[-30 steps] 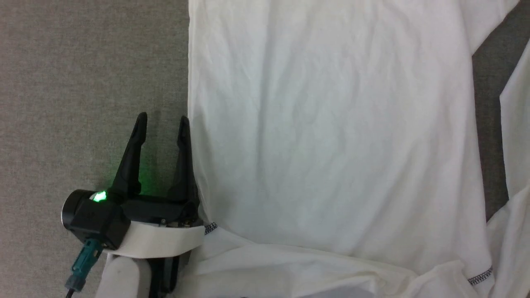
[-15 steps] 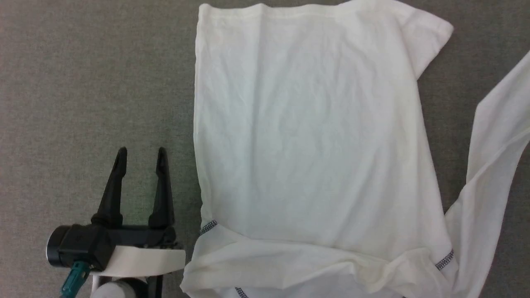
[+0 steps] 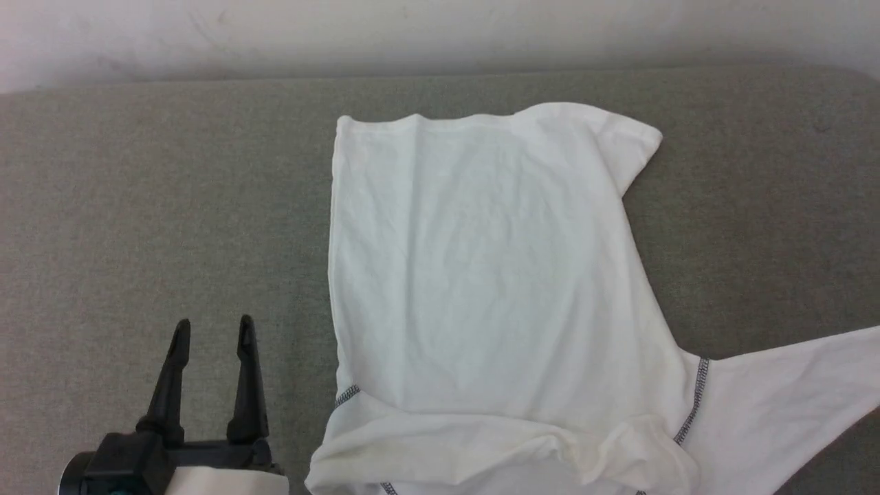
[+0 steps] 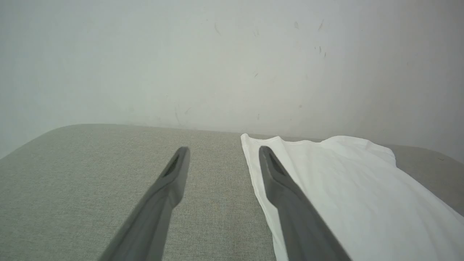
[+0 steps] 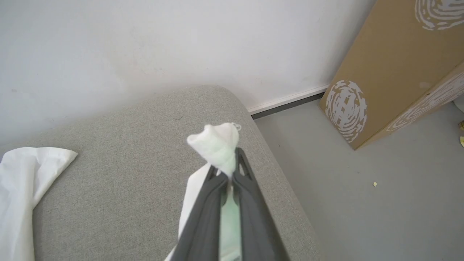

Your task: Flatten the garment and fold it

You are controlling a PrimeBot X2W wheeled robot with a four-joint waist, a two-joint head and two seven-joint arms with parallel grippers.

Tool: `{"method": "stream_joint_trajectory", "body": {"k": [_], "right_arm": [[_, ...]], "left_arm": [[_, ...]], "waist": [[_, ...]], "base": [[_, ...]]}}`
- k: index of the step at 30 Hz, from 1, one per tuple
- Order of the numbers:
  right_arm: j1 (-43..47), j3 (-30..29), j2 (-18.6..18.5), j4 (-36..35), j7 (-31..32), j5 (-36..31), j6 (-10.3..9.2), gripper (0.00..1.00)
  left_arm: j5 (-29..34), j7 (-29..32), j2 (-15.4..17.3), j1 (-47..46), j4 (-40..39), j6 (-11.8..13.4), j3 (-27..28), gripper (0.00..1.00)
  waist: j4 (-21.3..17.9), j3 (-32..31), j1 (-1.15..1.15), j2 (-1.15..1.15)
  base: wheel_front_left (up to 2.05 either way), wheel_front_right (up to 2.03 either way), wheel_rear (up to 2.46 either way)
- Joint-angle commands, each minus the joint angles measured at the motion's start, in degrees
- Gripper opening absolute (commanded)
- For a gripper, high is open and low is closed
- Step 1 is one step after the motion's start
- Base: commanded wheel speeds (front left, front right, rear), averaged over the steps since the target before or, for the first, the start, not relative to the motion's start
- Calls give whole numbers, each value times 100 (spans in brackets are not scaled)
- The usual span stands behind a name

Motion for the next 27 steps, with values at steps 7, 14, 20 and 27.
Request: {"method": "stream_joint_trajectory", "body": {"k": [7,14,20,27], "right_arm": [[424,253,-24,-293,-105,225,-4,0],[693,1310,167,-1311,41,760,-4,0],[736,2394,593,-2408,190,1081,-4,0],[504,3869,1142,-3120,317,1225,-4,0]], "left_arm": [[-71,112,5,331,-91,124,1,100],[-85,209,21,531,-204,165,-28,100],[-94,240,21,639,-286,180,-81,100],[-118,263,21,612,-302,186,-136,100]], "waist": [[-241,-824,2,0],[-206,-1078,2,0],[-64,-1095,2,0],[191,-1066,2,0]], "base": [[0,0,0],[0,0,0],[0,0,0],[0,0,0]]}}
